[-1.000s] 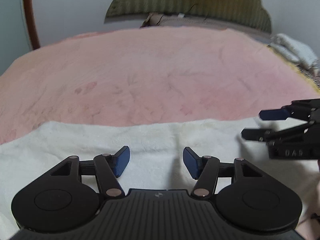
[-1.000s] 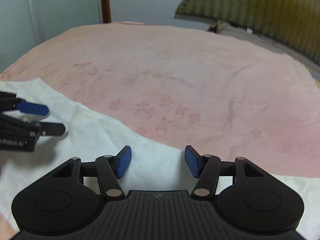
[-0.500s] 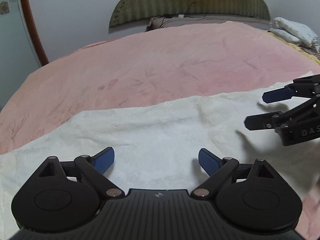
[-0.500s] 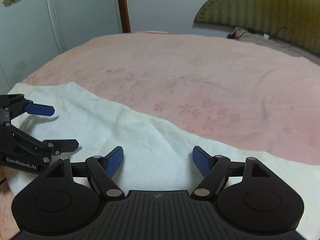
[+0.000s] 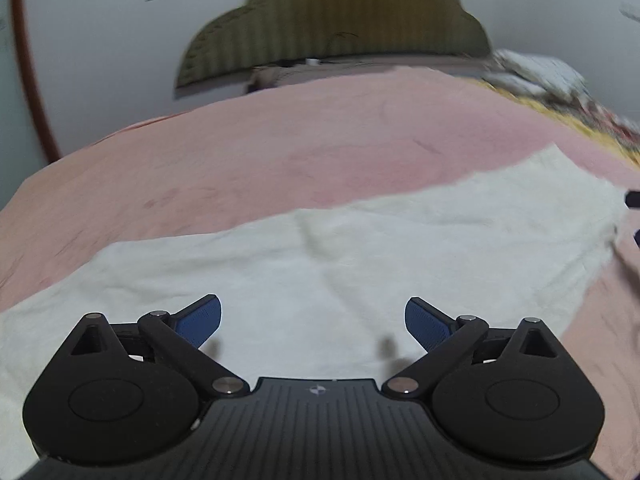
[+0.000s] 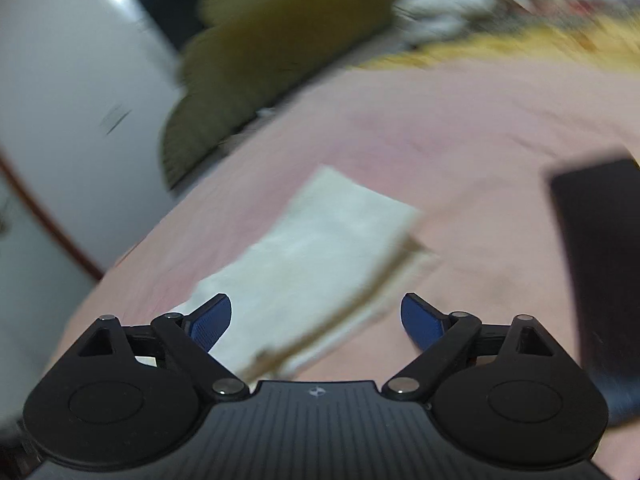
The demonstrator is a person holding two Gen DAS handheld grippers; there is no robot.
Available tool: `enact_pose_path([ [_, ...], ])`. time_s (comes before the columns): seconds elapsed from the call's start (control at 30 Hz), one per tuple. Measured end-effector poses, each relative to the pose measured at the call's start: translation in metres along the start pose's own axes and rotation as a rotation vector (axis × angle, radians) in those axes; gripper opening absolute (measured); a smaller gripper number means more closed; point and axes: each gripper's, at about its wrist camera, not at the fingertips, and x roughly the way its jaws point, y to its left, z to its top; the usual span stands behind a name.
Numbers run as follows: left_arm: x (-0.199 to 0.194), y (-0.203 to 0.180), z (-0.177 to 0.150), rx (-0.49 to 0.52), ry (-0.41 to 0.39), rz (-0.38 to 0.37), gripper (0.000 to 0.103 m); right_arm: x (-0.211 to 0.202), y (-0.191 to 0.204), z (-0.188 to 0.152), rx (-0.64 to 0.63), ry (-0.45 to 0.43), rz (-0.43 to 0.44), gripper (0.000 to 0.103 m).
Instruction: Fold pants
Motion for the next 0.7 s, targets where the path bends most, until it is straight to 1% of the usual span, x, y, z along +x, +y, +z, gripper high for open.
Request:
enact_pose_path([
  [0.03,0.005,-0.010,-0.002,0.043,0.018,-0.001,0.100,0.001,-0.011,-0.002,0.058,0.000,0.031,0.093],
  [0.07,0.009,-0.019,-0.005,0.085,0.033,0.005,0.098,0.000,-0.016,-0.003,0.086,-0.019,0.080,0.093],
  [0.1,0.011,-0.026,-0.009,0.122,0.035,0.018,0.098,0.003,-0.018,-0.003,0.105,-0.011,0.118,0.094],
  [0.17,0.010,-0.035,-0.013,0.165,0.007,0.049,0.099,0.014,-0.018,0.000,0.112,0.008,0.167,0.094],
  [0.2,0.009,-0.036,-0.013,0.177,0.001,0.051,0.099,0.020,-0.018,0.003,0.108,0.015,0.180,0.094],
  [0.3,0.010,-0.032,-0.011,0.155,0.007,0.039,0.100,0.039,-0.014,0.014,0.102,0.006,0.199,0.093],
  [0.4,0.010,-0.026,-0.006,0.099,0.019,0.022,0.100,0.055,-0.012,0.022,0.098,-0.054,0.151,0.092],
  [0.5,0.010,-0.019,0.005,0.026,0.015,-0.021,0.100,0.068,-0.010,0.032,0.115,-0.081,0.115,0.092],
  [0.53,0.011,-0.016,0.008,-0.002,0.014,-0.038,0.100,0.070,-0.008,0.034,0.115,-0.082,0.119,0.086],
  [0.57,0.013,-0.012,0.012,-0.041,0.016,-0.062,0.100,0.071,-0.006,0.035,0.103,-0.086,0.133,0.052],
  [0.6,0.016,-0.009,0.015,-0.076,0.021,-0.083,0.100,0.073,-0.005,0.035,0.085,-0.084,0.131,0.015],
  [0.63,0.019,-0.006,0.018,-0.112,0.030,-0.104,0.100,0.074,-0.004,0.035,0.076,-0.085,0.111,0.012],
  [0.7,0.027,-0.002,0.022,-0.183,0.045,-0.147,0.100,0.074,-0.001,0.034,0.032,-0.090,0.100,0.011],
])
